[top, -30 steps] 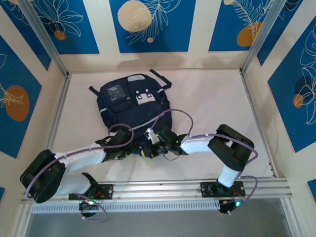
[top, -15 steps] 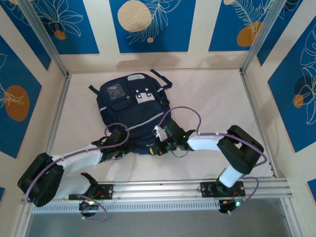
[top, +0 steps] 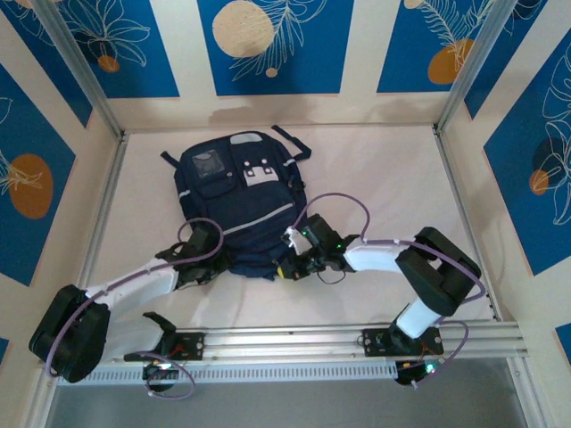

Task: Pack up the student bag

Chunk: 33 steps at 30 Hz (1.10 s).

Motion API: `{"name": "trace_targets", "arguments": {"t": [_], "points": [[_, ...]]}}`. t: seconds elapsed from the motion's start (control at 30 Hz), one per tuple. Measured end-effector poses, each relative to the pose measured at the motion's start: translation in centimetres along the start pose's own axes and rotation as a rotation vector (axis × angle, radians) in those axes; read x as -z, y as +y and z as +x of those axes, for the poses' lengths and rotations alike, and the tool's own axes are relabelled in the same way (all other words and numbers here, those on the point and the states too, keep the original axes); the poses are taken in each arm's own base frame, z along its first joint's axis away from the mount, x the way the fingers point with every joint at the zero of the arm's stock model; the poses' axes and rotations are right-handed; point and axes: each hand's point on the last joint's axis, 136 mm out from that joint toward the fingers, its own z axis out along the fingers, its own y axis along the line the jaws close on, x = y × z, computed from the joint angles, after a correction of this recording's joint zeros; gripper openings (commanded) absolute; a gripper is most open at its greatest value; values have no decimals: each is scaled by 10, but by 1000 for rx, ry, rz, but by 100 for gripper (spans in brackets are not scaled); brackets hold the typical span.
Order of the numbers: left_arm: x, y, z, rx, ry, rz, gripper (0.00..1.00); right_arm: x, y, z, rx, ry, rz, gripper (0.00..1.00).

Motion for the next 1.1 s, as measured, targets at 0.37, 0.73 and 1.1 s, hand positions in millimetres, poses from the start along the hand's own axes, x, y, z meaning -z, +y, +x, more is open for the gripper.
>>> {"name": "trace_targets", "arguments": {"t": [0.37,0.73,1.1], "points": [[32,12,-11,75,-43,-3,58,-62,57,7,116,145,-103,0],[21,5,4,133,17,52,47,-73,72,5,99,156,-140,0],[-2,-15,6,144,47,118,34,-46,36,-4,35,79,-49,0]]}}
